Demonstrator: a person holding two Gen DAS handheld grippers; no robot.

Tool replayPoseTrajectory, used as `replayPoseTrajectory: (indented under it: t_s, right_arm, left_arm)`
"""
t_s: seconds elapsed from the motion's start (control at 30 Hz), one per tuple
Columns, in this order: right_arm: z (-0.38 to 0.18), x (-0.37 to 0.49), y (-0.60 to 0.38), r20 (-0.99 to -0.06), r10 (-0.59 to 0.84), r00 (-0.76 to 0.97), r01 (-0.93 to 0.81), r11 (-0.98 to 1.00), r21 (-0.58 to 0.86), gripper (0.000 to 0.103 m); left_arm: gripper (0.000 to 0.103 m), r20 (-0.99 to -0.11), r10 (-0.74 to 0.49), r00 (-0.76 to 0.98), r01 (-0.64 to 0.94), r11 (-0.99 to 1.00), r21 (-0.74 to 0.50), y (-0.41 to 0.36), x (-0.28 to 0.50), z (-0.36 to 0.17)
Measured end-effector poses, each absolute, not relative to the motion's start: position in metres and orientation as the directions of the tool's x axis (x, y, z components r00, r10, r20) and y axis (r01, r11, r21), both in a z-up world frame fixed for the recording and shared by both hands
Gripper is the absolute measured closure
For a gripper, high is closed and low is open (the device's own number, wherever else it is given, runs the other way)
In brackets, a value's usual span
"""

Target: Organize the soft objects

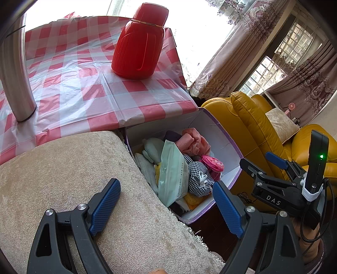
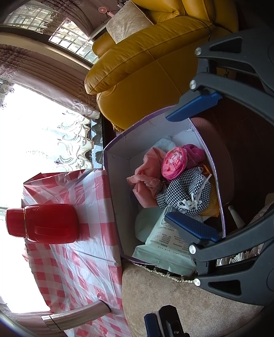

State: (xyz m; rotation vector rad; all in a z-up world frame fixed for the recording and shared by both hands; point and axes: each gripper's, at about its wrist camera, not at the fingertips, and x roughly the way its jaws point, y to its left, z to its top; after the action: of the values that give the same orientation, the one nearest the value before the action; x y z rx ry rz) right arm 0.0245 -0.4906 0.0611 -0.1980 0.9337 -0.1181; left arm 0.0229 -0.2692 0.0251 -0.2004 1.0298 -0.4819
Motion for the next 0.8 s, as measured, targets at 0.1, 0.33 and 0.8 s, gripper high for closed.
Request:
replayPoseTrajectory:
  t_s: [0.1,0.33,0.8]
  right_arm:
    - [0.0610,0.0244,-0.4907,-0.786,-0.186,0.589,0.016,0.976,-0.219,0.014]
    - [0.0610,0.0247,-0.4909,-0.786,-0.186,0.589,0.015,0.976,-0.219,0.014]
    - [0.0608,0.0252,-0.4907,-0.787,-0.187,0.588,0.016,0.975,-0.220,0.014]
  left_arm:
    - [0.013,-0.773,-0.474,0.422,0.290,0.878,-0.381,-0.2691,0.0229,0.0252]
    - [0.013,-0.773,-0.474,0.422,0.290,0.878,-0.380,-0.2694,0.0229,0.0252]
    - [0.010,-0.773,-0.479,0.417,0.293,0.876,-0.384,-0.2714,0.0226,0.0235]
